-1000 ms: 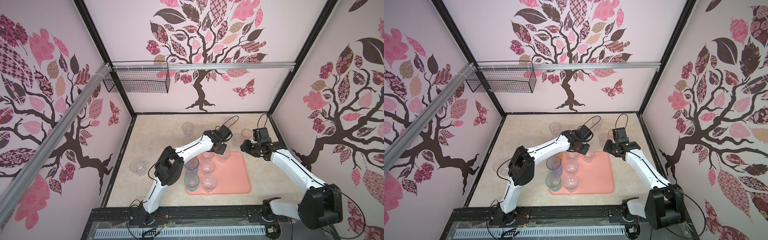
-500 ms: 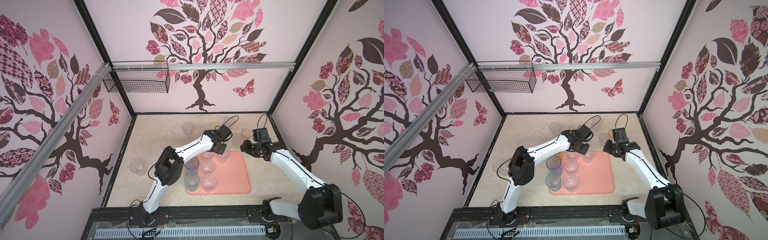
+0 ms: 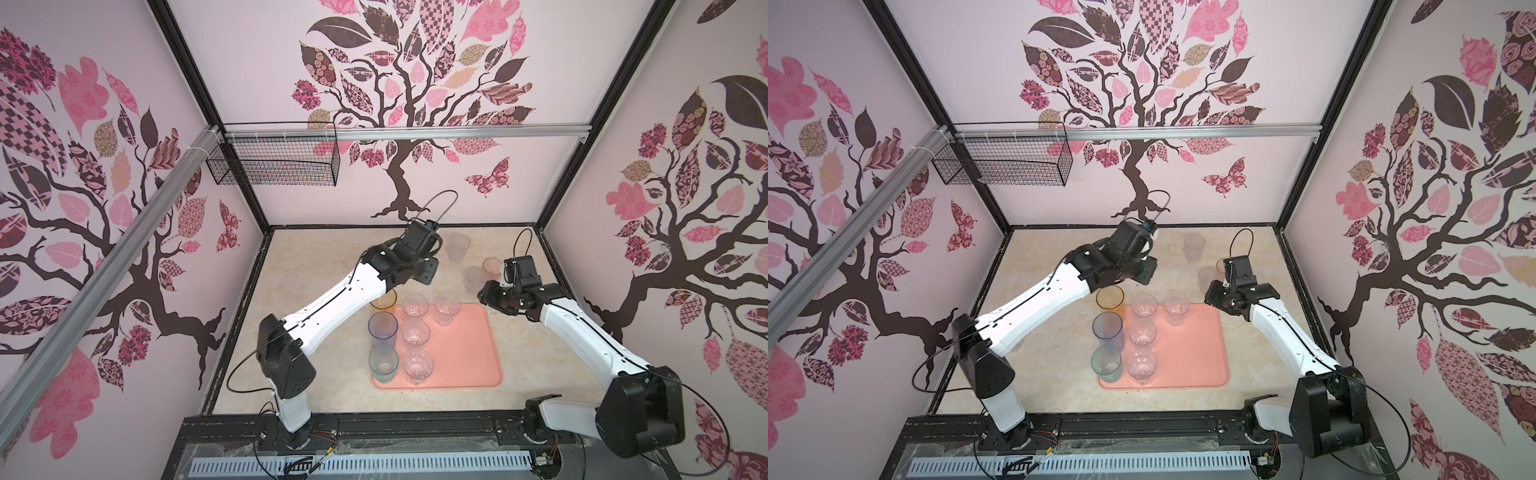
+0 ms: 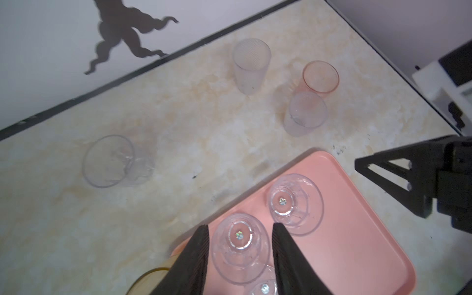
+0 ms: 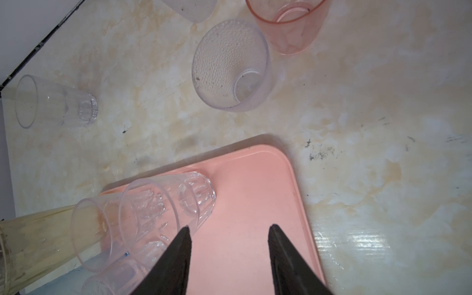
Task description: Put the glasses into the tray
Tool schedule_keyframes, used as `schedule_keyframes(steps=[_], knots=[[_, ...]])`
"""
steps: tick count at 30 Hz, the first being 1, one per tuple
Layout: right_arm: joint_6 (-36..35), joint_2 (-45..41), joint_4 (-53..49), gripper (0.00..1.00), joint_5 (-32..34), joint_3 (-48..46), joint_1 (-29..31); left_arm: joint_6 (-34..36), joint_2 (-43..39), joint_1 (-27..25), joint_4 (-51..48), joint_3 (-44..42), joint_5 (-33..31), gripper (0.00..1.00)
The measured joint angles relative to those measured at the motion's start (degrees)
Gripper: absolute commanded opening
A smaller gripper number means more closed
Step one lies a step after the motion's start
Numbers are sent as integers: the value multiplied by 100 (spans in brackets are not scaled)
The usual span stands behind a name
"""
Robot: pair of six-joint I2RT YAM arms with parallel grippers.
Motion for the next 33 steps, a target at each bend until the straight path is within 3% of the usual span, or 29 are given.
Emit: schedule_keyframes(steps=[8,19,26,33], knots=[[4,638,-59,52,177,621,975,-24,-1530,1478,448,-1871,-264,54],[-22,2492,-2,52,490,2664,2074,-1032,-2787,3532,767,-4050,1021,55],[-24,3866,-42,52,476,4271,2238,-1419,-2677,3639,938,-4544,1714,57],[-42,5287,-262,53,361,6253,2234,-1436,-2465,3639,1213,-4697,1816,57]])
